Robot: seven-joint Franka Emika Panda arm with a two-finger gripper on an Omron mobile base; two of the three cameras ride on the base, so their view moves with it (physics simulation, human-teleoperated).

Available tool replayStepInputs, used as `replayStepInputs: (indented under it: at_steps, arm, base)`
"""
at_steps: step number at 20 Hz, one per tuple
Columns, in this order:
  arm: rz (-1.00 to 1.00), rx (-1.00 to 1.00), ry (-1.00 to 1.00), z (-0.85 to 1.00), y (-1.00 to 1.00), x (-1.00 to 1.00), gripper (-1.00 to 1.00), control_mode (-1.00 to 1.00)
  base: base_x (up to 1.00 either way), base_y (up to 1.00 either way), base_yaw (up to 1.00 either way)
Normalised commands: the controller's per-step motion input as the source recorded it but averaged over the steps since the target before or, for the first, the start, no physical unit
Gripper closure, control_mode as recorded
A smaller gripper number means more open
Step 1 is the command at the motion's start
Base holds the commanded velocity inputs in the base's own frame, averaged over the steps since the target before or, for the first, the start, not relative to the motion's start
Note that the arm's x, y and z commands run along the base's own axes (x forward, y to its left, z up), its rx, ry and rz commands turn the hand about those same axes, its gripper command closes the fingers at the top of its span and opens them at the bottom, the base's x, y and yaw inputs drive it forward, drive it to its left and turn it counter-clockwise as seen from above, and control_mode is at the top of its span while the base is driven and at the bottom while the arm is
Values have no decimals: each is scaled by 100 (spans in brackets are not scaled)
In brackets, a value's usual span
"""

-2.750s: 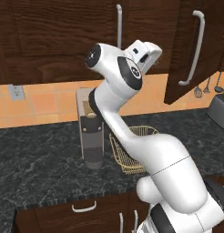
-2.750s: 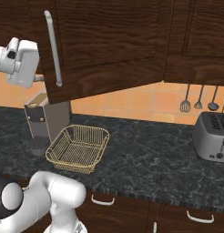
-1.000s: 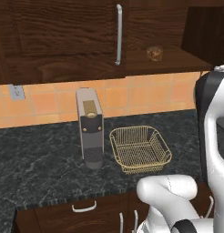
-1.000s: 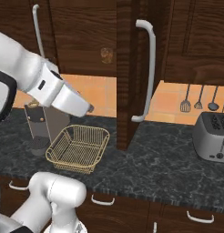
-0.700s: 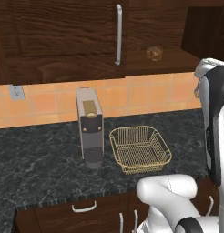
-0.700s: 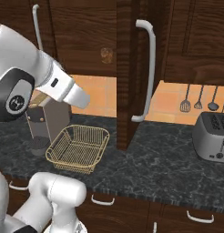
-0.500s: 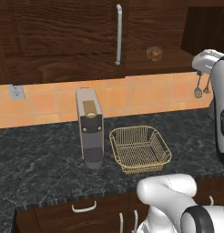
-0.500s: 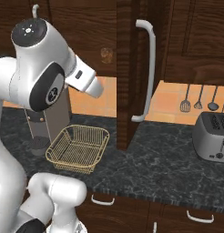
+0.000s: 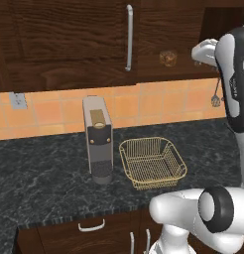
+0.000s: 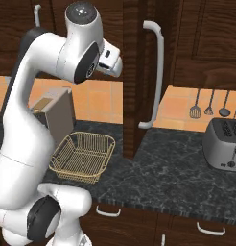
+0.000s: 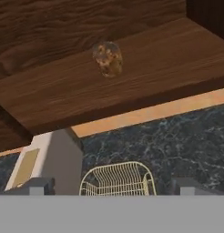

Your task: Open the cabinet, pick up the bread from the cabinet and place it in the basket. Then move the basket to the dining counter.

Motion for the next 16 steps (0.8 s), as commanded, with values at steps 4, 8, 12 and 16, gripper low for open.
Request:
replayStepInputs:
  at_steps: [4, 8, 12, 16]
  arm:
    - [9, -22, -4, -13, 44, 100, -100, -100]
    - [1, -12, 0, -1, 6, 97, -100, -100]
    - [0, -7, 0, -7, 0, 86, -100, -100]
    - [0, -3, 0, -20, 1, 50, -100, -100]
  base:
    - [0, 0, 0]
    - [0, 0, 0]
    - [0, 0, 0]
    - [0, 0, 0]
